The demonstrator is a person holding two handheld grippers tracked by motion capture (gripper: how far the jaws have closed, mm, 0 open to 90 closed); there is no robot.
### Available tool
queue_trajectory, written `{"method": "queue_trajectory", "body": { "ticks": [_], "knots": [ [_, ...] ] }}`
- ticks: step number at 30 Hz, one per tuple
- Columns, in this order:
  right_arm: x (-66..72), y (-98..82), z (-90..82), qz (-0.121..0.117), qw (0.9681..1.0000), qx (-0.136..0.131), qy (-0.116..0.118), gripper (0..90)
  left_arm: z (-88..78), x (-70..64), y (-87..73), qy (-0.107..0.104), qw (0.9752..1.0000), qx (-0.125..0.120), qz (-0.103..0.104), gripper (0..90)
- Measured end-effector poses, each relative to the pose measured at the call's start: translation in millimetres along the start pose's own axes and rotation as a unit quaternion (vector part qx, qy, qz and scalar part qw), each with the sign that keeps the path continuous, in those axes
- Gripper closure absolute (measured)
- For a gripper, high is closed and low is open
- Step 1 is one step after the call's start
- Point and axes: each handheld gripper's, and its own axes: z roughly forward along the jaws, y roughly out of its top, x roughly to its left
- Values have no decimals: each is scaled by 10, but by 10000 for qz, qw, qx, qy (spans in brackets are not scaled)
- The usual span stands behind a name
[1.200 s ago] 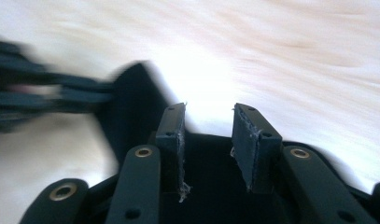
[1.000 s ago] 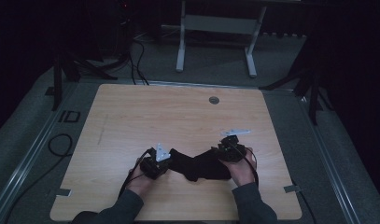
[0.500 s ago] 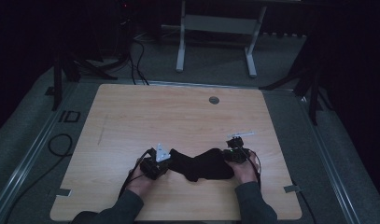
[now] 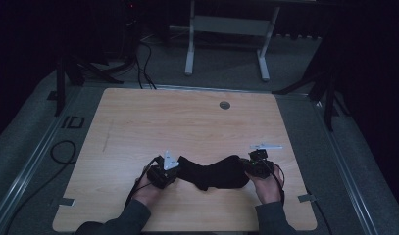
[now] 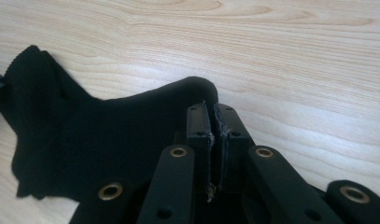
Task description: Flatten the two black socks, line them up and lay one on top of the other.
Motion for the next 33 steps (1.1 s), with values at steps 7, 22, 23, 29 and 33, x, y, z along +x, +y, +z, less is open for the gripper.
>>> {"method": "queue_trajectory", "body": {
  "ticks": [7,22,23,29,33],
  "knots": [
    [-43,-88,-127,18,10000,0,-29,850,-1,2,-1,-10,10000,0,-7,840],
    [-256,-340,45,304,9989,358,12,833,-7,-26,1,-31,10000,16,14,836],
    [-260,-344,54,297,9989,362,-6,833,-7,-31,1,-34,10000,14,18,836],
    [-265,-344,128,213,9991,329,-168,834,-6,-48,7,-48,10000,28,41,835],
    [-298,-324,161,247,9992,247,-190,829,-5,-52,10,-74,10000,29,54,833]
  ]
}}
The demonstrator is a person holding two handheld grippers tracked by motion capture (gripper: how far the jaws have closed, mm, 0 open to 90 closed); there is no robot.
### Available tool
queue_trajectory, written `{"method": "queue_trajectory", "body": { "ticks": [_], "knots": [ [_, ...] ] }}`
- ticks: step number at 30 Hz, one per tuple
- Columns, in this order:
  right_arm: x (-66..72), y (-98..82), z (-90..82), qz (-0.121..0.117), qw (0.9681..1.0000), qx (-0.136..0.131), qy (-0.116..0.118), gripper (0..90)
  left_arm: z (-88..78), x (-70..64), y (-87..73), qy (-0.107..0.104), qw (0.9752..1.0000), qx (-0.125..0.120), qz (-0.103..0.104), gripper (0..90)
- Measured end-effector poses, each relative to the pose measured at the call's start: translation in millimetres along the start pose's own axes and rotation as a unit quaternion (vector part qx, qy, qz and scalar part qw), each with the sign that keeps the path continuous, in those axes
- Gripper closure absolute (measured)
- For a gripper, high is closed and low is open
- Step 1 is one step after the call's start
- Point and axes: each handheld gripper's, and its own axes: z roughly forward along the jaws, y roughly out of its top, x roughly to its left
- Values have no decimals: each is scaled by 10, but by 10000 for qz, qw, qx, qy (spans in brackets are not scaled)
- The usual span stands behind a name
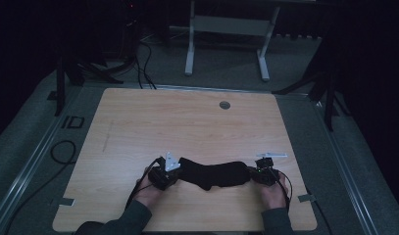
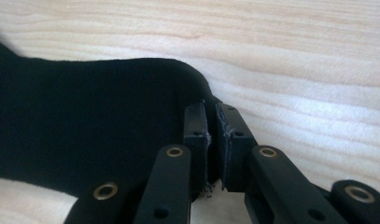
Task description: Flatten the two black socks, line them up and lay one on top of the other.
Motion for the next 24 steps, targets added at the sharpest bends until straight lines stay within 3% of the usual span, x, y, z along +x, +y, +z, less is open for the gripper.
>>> {"method": "queue_trajectory", "body": {
  "ticks": [7,10,12,15,21,24],
  "knots": [
    [-37,45,46,-5,10000,-75,-6,816,5,-7,6,-9,10000,-14,-15,830],
    [-22,50,40,-68,9999,-140,52,711,-3,-4,7,-41,10000,-24,-14,818],
    [-18,65,-31,-59,9995,-288,148,603,-11,2,6,-113,9999,-83,-63,775],
    [-21,82,-111,-31,9987,-438,257,553,-32,18,7,-254,9995,-142,-123,741],
    [-25,120,-341,-48,9958,-858,300,489,-121,45,17,-442,9974,-502,-250,657],
    [-54,117,-358,-50,9959,-867,253,482,-162,82,17,-404,9966,-643,-334,638]
  ]
}}
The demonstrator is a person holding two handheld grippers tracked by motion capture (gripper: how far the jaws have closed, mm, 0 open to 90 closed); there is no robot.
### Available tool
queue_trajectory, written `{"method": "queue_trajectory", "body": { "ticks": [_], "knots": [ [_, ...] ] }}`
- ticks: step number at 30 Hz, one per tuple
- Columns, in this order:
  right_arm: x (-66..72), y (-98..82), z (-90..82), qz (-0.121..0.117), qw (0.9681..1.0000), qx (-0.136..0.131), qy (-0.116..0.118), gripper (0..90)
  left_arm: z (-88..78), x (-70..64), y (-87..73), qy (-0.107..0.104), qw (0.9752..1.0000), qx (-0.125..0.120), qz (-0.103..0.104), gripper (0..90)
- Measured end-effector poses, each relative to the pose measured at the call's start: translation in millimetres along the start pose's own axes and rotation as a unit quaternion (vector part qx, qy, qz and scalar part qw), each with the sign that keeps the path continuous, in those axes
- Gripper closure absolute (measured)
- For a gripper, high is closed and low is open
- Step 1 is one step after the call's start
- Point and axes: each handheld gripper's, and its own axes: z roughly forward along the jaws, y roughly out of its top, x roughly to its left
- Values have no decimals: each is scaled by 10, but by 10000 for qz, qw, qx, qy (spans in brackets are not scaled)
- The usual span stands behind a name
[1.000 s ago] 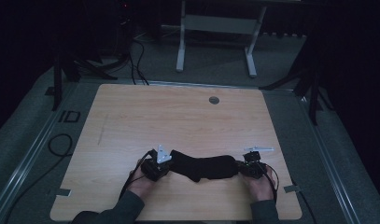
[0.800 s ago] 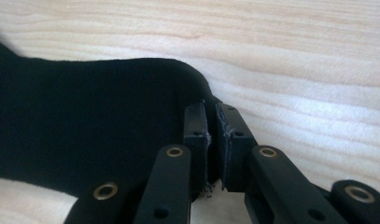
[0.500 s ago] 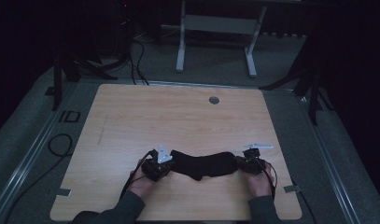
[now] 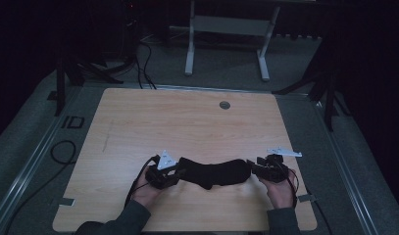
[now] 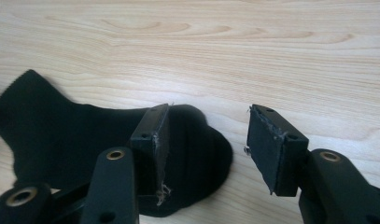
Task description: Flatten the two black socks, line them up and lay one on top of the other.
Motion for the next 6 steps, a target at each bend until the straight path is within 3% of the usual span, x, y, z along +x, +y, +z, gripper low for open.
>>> {"method": "queue_trajectory", "body": {
  "ticks": [6],
  "knots": [
    [-136,-55,60,18,9988,92,-472,483,-35,108,-4,248,9995,-80,-191,615]
  ]
}}
